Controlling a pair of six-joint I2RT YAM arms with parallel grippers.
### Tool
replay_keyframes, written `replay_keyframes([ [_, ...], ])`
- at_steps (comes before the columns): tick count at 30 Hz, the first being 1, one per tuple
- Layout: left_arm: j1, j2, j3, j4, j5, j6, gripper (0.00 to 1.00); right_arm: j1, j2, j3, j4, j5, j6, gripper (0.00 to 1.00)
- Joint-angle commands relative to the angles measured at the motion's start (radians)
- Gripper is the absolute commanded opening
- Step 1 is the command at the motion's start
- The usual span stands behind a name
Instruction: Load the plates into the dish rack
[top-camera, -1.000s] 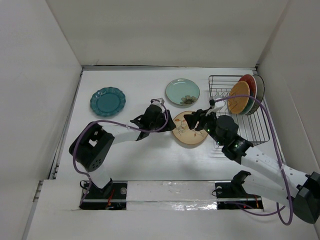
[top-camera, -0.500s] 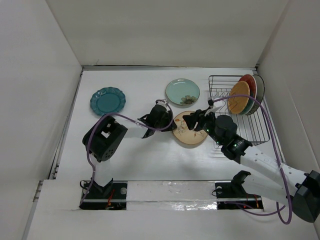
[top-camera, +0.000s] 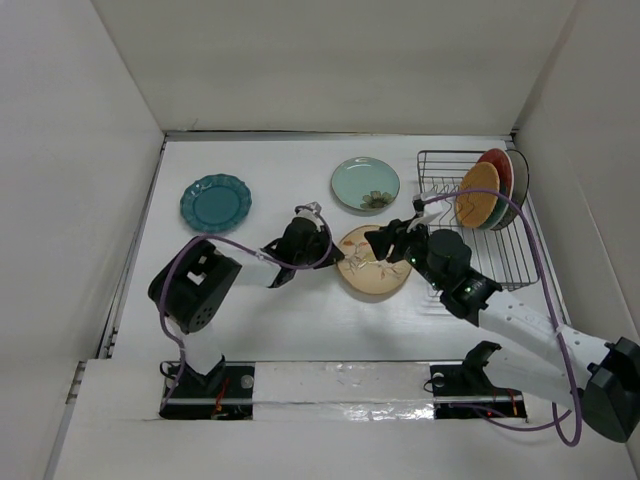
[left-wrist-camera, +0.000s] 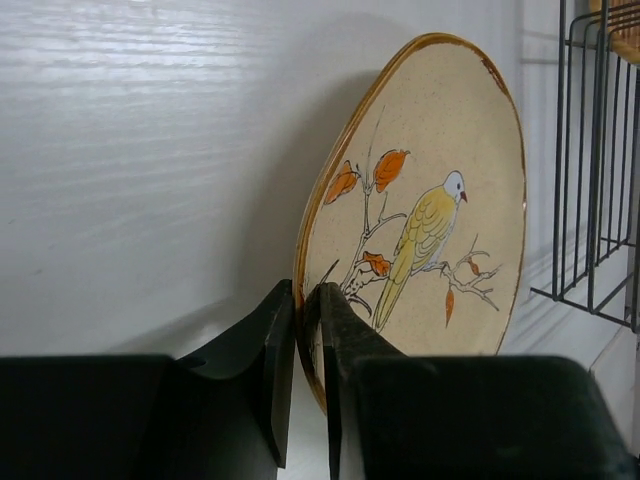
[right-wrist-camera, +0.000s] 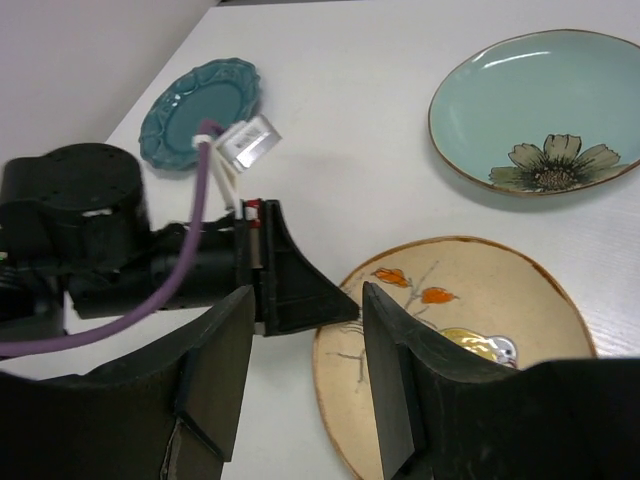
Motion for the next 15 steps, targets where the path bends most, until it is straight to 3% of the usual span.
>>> replay_keyframes([
  [1,0.018,-0.149,-0.065,-0.01,-0.061,0.049,0.0,0.004,0.018,0.005,0.058,-0.01,0.003,0.52],
  [4,0.028,-0.258,-0.138,0.009,-0.061,0.029,0.0,0.004,0.036,0.004,0.062,-0.03,0.008,0.41],
  [5,0.037,-0.282,-0.165,0.009,-0.066,0.027,0.0,0.004,0.052,0.005,0.065,-0.036,0.008,0.16],
  [6,0.037,-0.306,-0.176,-0.005,-0.073,0.029,0.0,-0.005,0.062,0.013,0.062,-0.05,0.008,0.03],
  [7,0.046,-0.357,-0.185,-0.014,-0.086,0.027,0.0,-0.005,0.073,0.019,0.056,-0.056,0.006,0.0],
  [11,0.094,-0.467,-0.256,-0.02,-0.072,0.017,0.0,-0.026,0.142,0.044,0.036,-0.081,0.012,0.0],
  [12,0.112,-0.489,-0.265,-0.032,-0.069,0.017,0.0,-0.026,0.17,0.044,0.041,-0.084,0.016,0.07],
  [13,0.112,-0.533,-0.273,-0.042,-0.069,0.017,0.0,-0.026,0.185,0.042,0.045,-0.085,0.034,0.15],
  [14,0.126,-0.553,-0.28,-0.049,-0.069,0.018,0.0,-0.026,0.2,0.041,0.051,-0.087,0.043,0.4],
  [15,0.126,-0.576,-0.296,-0.063,-0.069,0.02,0.0,-0.026,0.219,0.039,0.054,-0.087,0.052,0.5],
])
